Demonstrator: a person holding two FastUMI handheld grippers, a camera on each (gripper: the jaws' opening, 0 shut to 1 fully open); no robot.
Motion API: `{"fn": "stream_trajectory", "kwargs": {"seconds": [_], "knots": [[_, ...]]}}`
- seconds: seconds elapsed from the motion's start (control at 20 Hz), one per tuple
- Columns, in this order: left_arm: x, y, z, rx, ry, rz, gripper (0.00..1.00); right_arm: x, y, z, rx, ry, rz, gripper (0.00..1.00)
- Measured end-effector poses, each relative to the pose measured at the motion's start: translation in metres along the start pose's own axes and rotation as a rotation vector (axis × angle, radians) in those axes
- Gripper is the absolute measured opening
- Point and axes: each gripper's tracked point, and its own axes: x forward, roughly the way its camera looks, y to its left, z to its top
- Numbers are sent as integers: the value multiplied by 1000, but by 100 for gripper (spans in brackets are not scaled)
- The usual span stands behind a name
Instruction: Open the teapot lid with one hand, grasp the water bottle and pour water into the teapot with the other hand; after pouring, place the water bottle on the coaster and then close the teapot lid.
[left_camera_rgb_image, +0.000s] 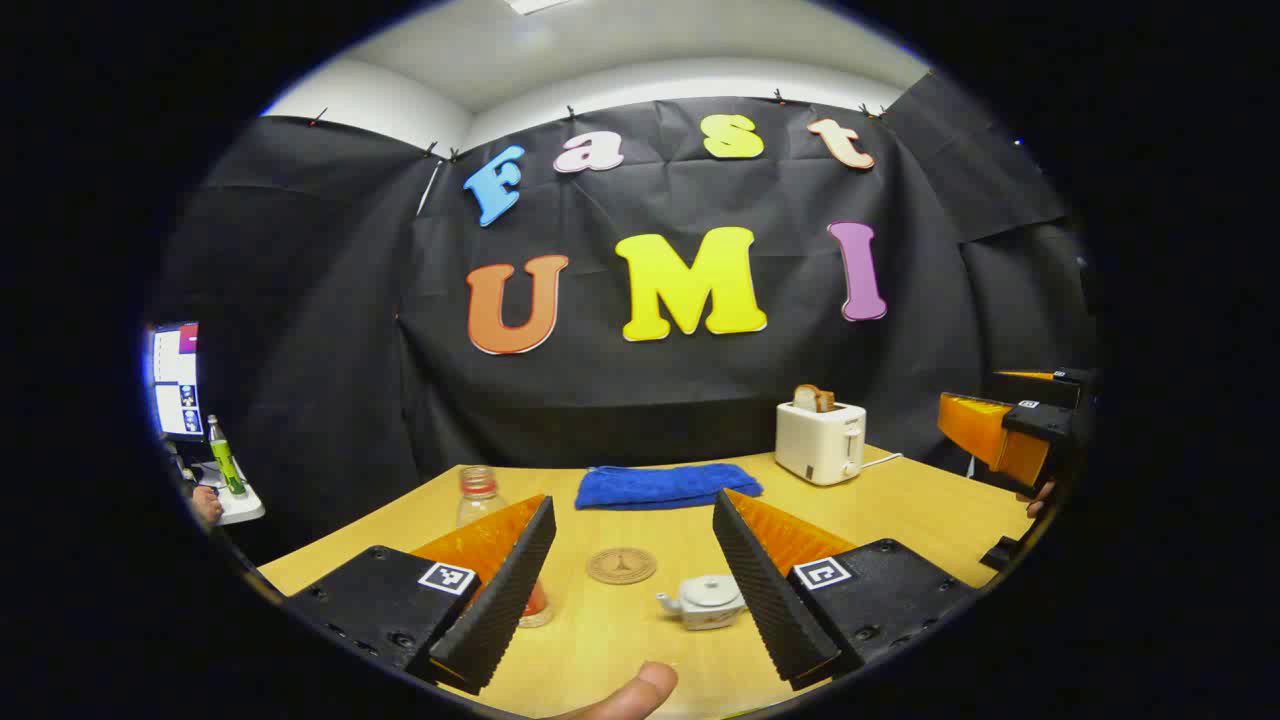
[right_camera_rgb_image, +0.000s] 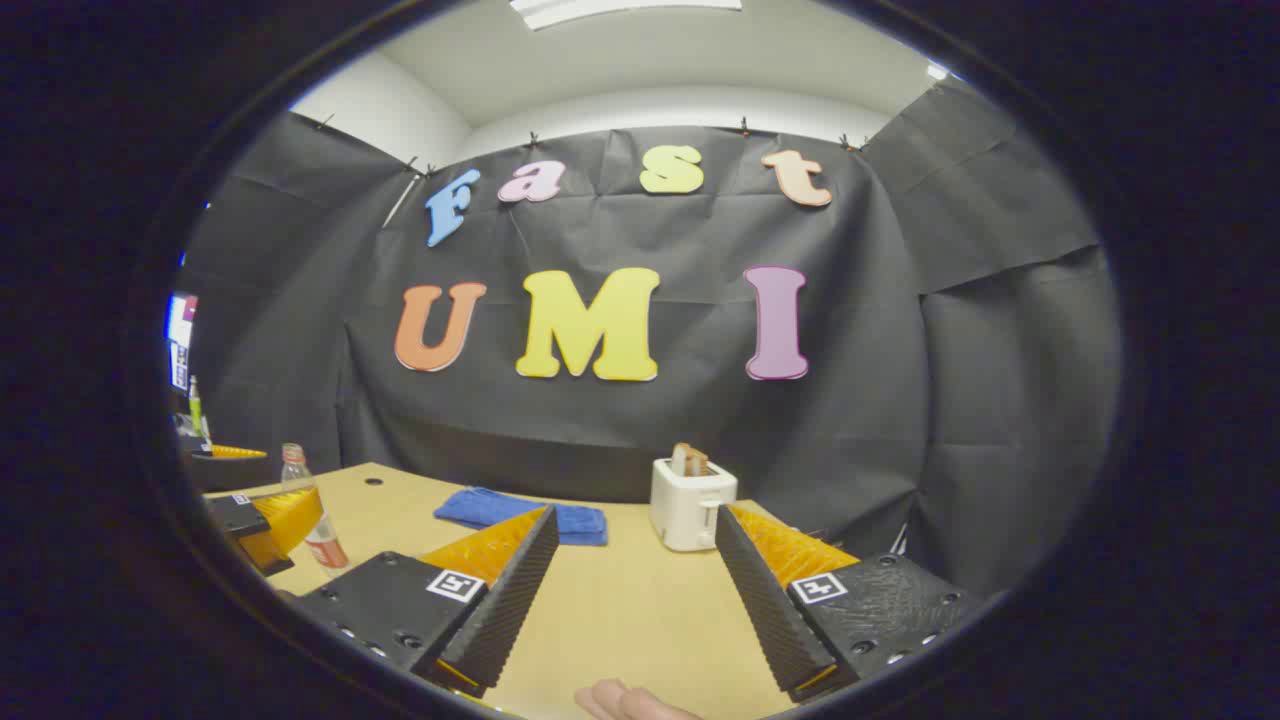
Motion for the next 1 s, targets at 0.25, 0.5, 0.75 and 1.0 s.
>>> {"fn": "stream_trajectory", "kwargs": {"seconds": [0.25,0.5,0.75,1.0], "knots": [[-4,69,-17,-32,34,63,99,16,40,-31,-47,53,20,97],[3,81,-25,21,44,78,99,19,43,-44,-52,77,25,95],[7,68,-40,25,81,55,99,18,31,-38,-48,60,0,95],[6,64,-41,25,83,43,99,19,33,-41,-69,57,-4,95]]}}
